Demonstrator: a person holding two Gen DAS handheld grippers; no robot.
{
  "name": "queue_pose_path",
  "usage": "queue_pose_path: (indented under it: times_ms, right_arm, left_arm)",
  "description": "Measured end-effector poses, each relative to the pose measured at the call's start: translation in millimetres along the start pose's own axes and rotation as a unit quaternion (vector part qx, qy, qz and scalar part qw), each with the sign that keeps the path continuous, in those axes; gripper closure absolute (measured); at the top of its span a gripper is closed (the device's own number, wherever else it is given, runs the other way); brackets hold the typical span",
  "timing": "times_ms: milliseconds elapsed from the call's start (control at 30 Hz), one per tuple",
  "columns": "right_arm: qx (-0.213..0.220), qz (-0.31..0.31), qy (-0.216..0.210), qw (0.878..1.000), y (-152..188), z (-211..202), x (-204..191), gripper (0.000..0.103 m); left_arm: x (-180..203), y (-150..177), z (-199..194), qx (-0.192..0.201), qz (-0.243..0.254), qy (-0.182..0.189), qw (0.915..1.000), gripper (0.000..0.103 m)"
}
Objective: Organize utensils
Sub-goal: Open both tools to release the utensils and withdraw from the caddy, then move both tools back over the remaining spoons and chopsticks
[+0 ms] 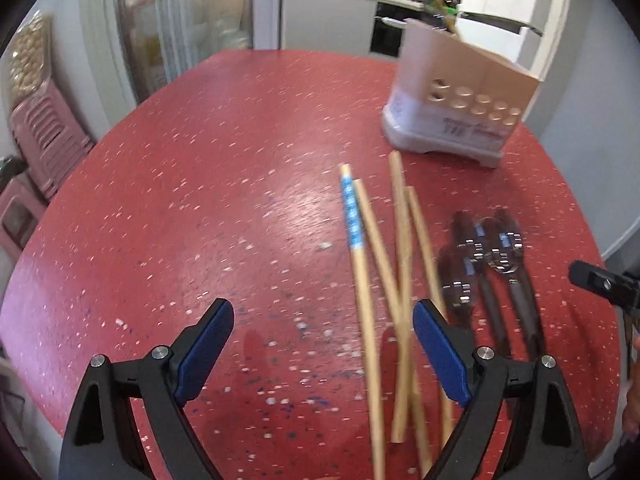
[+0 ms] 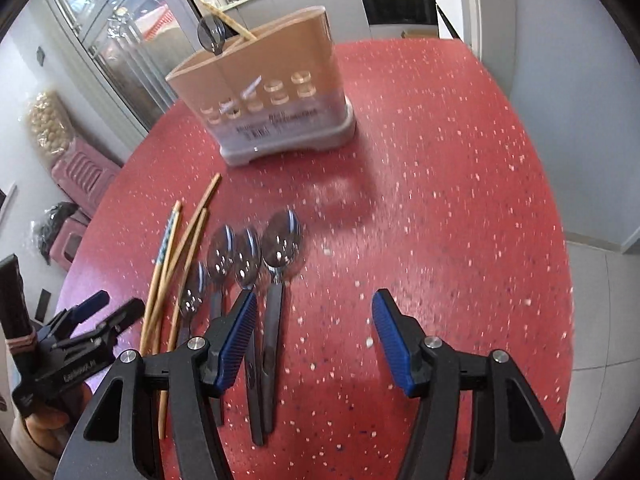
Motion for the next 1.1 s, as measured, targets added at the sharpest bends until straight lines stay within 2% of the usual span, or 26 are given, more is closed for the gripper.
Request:
queue_pose_path:
  times_ms: [267, 500, 867, 1100]
  right_arm:
    - [-0.024, 0.005, 0.024, 0.999, 7, 12, 1, 0.039]
    - [-0.029, -0.019, 0.046, 0.998, 3, 21, -10, 0.039]
    - [-0.046, -0.033, 0.070, 0.996, 7, 35, -14, 0.039]
    - [-0.053, -0.053, 0.085, 0.994, 3, 47, -23, 0.039]
  left_arm:
    - [-20, -2, 22, -0.021, -0.012, -0.021, 0.9995, 0.000]
    - [-27, -7, 25, -0.020, -0.018, -0.023, 0.9994, 0.000]
    - [-27, -8, 31, -0.026, -0.016, 0.000, 0.9995, 0.000]
    - [-25, -10, 31, -0.025, -0.010, 0.000, 0.9996, 0.000]
Point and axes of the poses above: each gripper's, at about its wrist camera, not at the fingertips, and z roughly the way its jaws point, x to its right, y to its underside, the point moved 10 cm from there along z, roughly the way its jaws point, and after that the axes turned 1 degree about -z, right-handed, at the moved point
